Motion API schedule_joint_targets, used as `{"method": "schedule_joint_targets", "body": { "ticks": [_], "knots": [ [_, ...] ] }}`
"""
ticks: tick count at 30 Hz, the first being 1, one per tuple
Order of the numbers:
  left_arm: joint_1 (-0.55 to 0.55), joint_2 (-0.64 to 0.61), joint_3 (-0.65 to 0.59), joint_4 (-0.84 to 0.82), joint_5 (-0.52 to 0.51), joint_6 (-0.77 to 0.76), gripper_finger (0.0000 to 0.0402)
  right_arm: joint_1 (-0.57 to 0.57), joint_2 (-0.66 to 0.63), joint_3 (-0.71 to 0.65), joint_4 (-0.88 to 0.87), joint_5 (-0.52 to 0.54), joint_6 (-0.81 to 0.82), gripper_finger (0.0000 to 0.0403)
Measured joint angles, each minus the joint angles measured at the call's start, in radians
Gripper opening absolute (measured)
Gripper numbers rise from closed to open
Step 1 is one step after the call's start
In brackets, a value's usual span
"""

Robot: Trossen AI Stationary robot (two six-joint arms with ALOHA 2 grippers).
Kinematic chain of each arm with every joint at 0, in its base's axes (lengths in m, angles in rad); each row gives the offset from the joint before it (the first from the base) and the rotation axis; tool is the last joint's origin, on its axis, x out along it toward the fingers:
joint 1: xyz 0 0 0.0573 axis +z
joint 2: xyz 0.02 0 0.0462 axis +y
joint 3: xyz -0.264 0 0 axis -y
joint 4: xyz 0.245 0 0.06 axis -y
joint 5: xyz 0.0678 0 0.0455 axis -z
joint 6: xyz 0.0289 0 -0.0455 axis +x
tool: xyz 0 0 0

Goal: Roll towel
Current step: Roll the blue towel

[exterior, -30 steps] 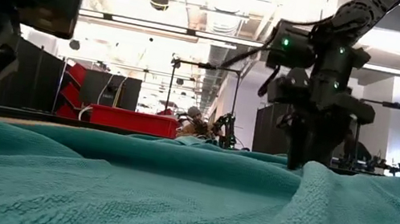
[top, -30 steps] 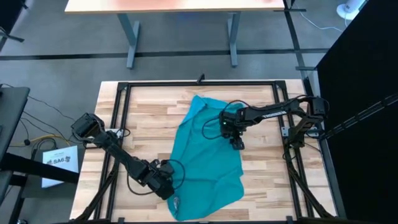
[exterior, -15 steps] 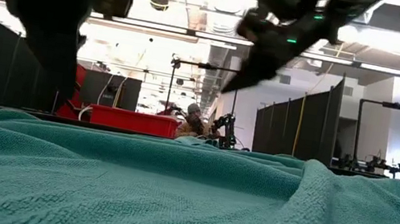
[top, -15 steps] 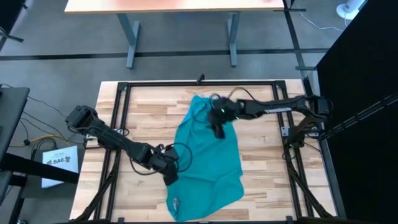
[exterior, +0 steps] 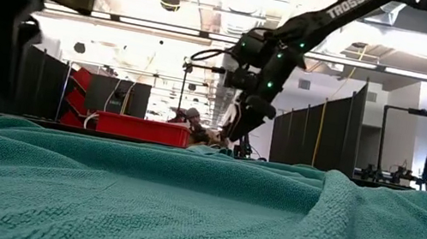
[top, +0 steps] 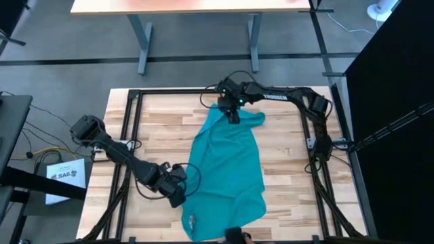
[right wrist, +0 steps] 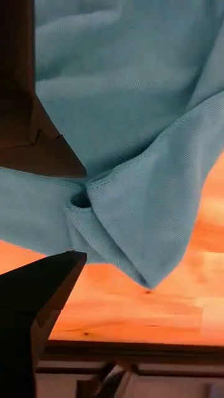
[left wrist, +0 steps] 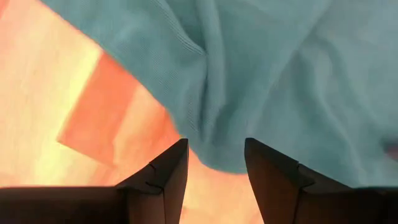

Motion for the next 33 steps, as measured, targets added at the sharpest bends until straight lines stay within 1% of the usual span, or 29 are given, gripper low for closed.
{"method": "schedule_joint_targets", "body": {
  "ticks": [5,9,14,15,17,18,21,22,26,30,33],
  "knots": [
    [-0.025,-0.001,-0.018,-0.008,-0.004,-0.051,0.0143,0.012,0.029,0.013,0.011,-0.002,-0.038,0.0193],
    [-0.026,-0.001,-0.02,-0.005,-0.005,-0.043,0.0143,0.024,0.056,0.014,-0.017,-0.004,-0.063,0.0193],
    [-0.019,-0.001,-0.02,-0.008,-0.006,-0.037,0.0143,0.022,0.071,0.014,0.001,-0.004,-0.06,0.0186],
    [-0.019,-0.001,-0.02,-0.008,-0.006,-0.037,0.0143,0.021,0.072,0.014,0.001,-0.003,-0.055,0.0177],
    [-0.016,-0.001,-0.02,-0.007,-0.007,-0.038,0.0143,0.021,0.073,0.014,0.021,-0.003,-0.04,0.0146],
    [-0.016,-0.001,-0.02,-0.006,-0.007,-0.039,0.0143,0.019,0.073,0.014,0.036,-0.003,-0.032,0.0123],
    [-0.016,-0.001,-0.02,-0.005,-0.007,-0.046,0.0143,0.01,0.071,0.031,0.018,-0.005,-0.032,0.0038],
    [-0.016,-0.001,-0.02,-0.005,-0.007,-0.05,0.0143,0.004,0.071,0.035,0.013,-0.005,-0.034,0.0019],
    [-0.016,-0.001,-0.02,-0.005,-0.007,-0.056,0.0143,-0.008,0.07,0.061,-0.012,-0.004,-0.037,0.0004],
    [-0.015,-0.001,-0.02,-0.005,-0.007,-0.058,0.0143,-0.004,0.07,0.152,-0.014,-0.007,-0.037,0.0001],
    [-0.015,-0.001,-0.02,-0.005,-0.006,-0.064,0.0143,0.004,0.07,0.21,0.027,-0.02,-0.037,0.0]
  ]
}}
